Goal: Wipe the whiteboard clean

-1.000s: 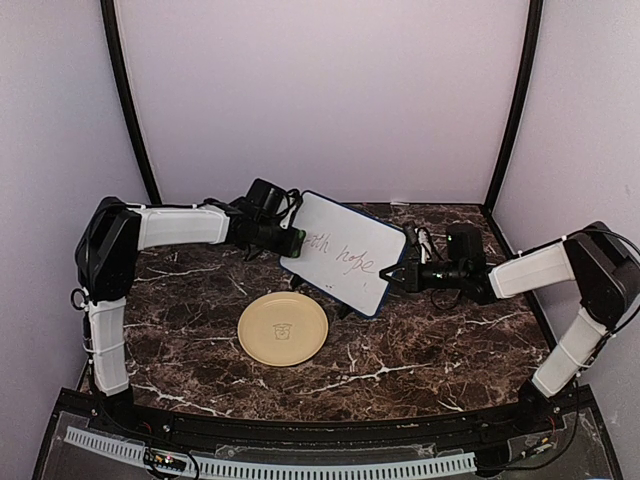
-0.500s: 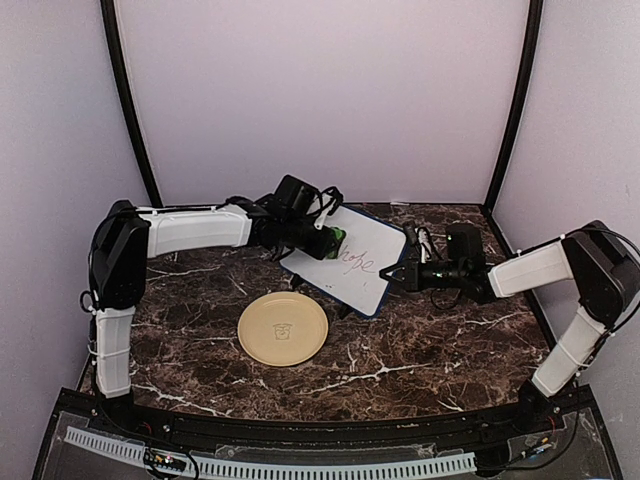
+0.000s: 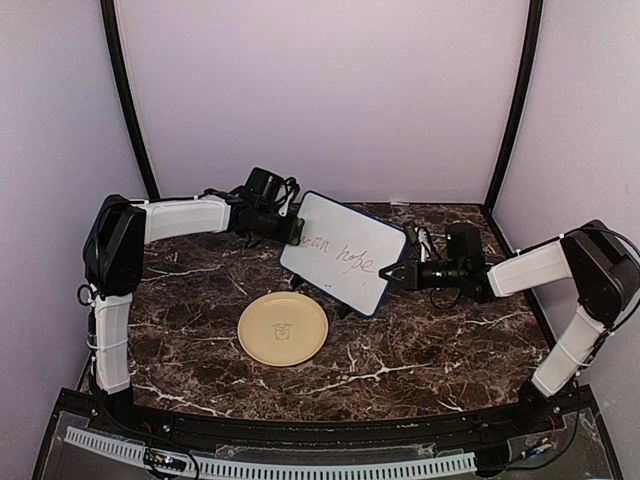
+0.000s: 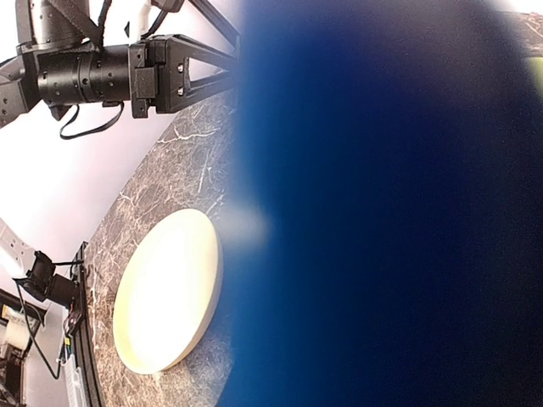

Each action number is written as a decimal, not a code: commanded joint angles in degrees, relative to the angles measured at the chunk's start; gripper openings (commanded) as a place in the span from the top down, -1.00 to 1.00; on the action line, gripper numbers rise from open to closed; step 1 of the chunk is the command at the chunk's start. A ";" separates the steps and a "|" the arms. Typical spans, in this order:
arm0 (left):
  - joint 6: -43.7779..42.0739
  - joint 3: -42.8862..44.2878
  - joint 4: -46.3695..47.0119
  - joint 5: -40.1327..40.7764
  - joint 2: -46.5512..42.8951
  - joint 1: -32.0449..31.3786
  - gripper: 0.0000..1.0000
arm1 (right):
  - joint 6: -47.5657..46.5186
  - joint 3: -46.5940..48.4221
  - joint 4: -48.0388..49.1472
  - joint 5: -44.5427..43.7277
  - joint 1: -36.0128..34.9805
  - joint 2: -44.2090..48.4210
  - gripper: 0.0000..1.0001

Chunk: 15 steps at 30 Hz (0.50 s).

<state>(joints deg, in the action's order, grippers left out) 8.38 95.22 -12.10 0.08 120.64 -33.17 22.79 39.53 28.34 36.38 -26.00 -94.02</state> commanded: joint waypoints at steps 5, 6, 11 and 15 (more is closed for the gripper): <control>-3.59 1.46 1.09 -2.08 3.07 -8.16 1.00 | -7.20 -0.77 -6.90 0.71 -0.85 -2.44 1.00; -3.69 1.94 1.19 -2.82 3.43 -8.85 1.00 | -7.21 -0.77 -6.96 0.79 -0.89 -2.48 1.00; -1.97 2.39 3.10 -6.01 3.43 -11.21 1.00 | -7.23 -0.86 -7.13 0.86 -0.90 -2.40 1.00; -1.82 1.77 2.70 -4.49 3.33 -10.12 1.00 | -7.28 -0.87 -7.01 1.12 -0.89 -2.71 1.00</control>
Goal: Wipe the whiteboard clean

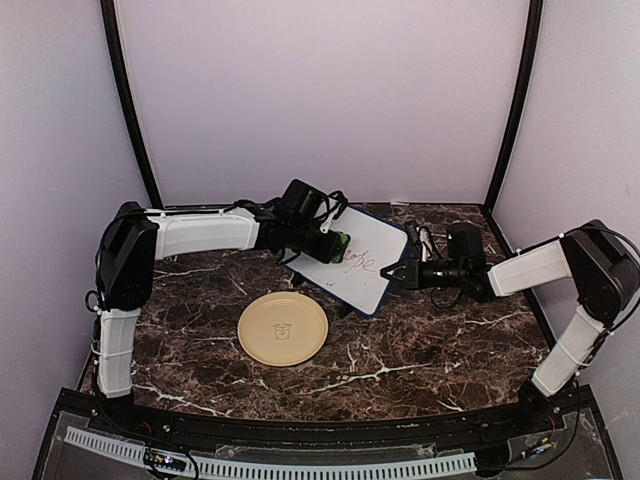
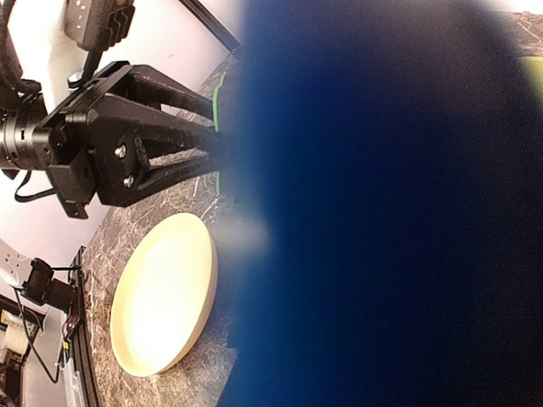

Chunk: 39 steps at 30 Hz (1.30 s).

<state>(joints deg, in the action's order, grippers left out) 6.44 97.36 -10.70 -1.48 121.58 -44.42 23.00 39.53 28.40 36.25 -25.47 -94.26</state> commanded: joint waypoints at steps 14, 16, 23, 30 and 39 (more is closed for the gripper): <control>2.72 -7.71 3.98 -1.77 1.46 11.05 1.00 | -7.18 -0.53 -7.26 2.84 -1.38 -3.80 1.00; 3.69 -8.42 4.17 -2.09 1.51 11.93 1.00 | -7.27 -0.51 -7.53 2.86 -1.34 -4.01 1.00; 6.92 -7.36 4.49 -6.30 2.81 12.80 1.00 | -7.49 -0.17 -8.17 3.13 -1.36 -4.19 1.00; 1.18 -2.33 1.44 -4.51 4.42 6.03 1.00 | -7.58 0.10 -8.21 3.26 -1.38 -4.83 1.00; 1.99 3.15 -1.68 -3.34 6.32 0.78 1.00 | -7.80 -0.11 -8.50 3.08 -1.39 -4.66 1.00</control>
<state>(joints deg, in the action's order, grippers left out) 8.75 99.39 -11.05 -2.92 124.53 -40.49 24.32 40.93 29.67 36.62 -24.67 -96.23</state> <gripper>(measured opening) 0.265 0.036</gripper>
